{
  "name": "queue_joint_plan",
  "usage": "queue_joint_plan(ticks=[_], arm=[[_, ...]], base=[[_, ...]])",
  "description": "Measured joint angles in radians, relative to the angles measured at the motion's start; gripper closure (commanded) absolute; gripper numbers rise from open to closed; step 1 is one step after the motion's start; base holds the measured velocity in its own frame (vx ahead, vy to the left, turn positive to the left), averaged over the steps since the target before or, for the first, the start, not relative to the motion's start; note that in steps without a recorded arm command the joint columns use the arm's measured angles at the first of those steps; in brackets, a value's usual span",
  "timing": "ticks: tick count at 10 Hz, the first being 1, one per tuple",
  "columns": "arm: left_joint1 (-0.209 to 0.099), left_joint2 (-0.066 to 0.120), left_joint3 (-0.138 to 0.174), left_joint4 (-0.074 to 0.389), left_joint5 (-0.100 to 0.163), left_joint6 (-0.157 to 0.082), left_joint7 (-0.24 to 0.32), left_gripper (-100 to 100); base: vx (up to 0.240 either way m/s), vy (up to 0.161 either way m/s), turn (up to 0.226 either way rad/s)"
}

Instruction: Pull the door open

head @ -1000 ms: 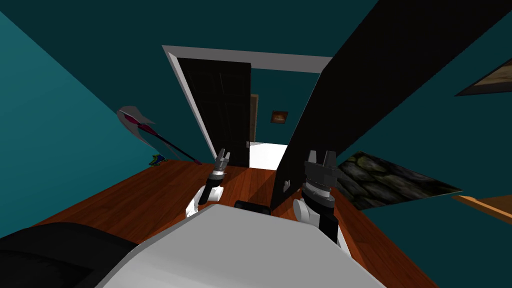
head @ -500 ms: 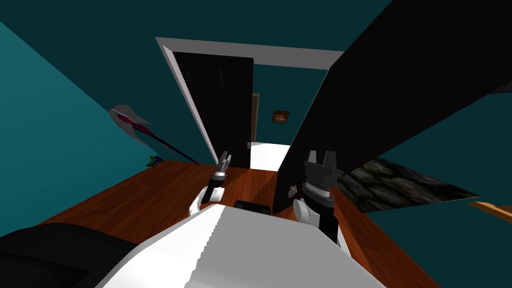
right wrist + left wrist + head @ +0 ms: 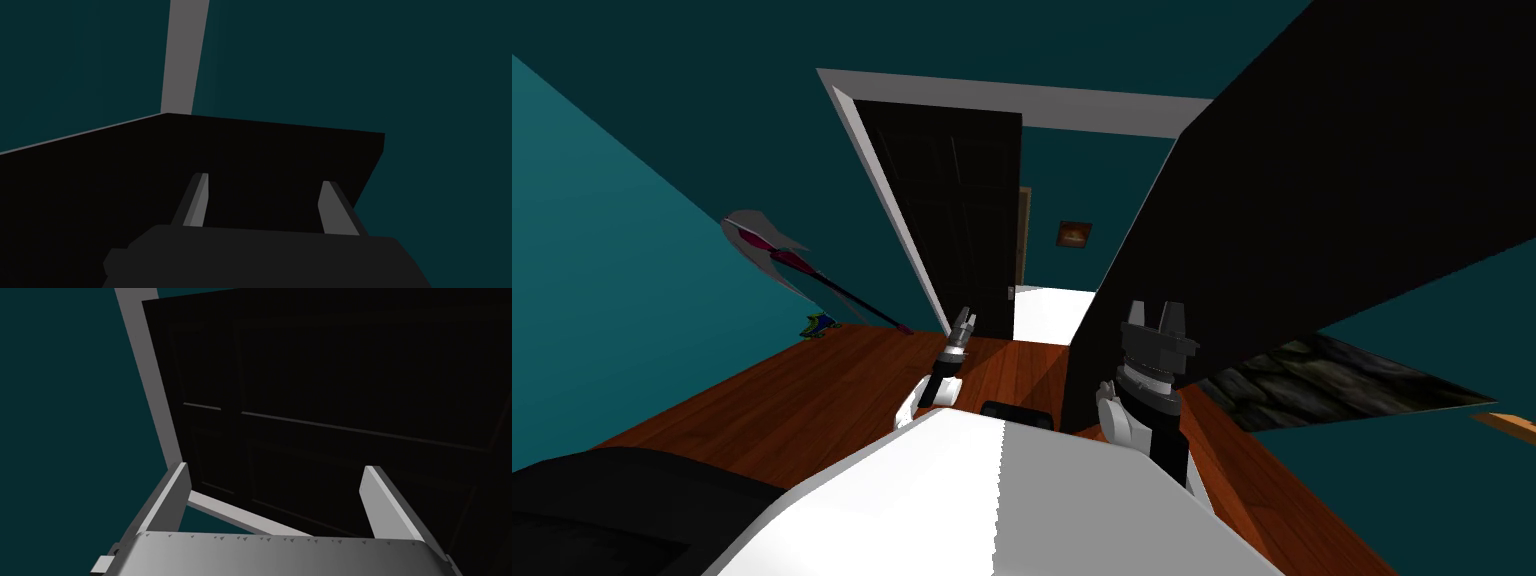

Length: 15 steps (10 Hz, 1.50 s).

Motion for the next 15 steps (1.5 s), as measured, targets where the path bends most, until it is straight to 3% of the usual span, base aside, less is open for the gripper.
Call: queue_joint_plan(ticks=[3, 6, 11, 15], arm=[[-0.015, 0.002, -0.002, 0.065, 0.004, -0.005, -0.008, -100], [-0.019, -0.008, -0.012, 0.117, 0.003, -0.008, -0.022, -100], [-0.052, -0.012, -0.014, 0.242, 0.009, -0.024, -0.037, -100], [-0.060, -0.027, -0.023, 0.302, 0.010, -0.027, -0.052, -100]], base=[[0.114, 0.048, -0.009], [0.106, 0.026, -0.006], [0.106, 0.009, -0.007], [0.101, 0.001, -0.002]])
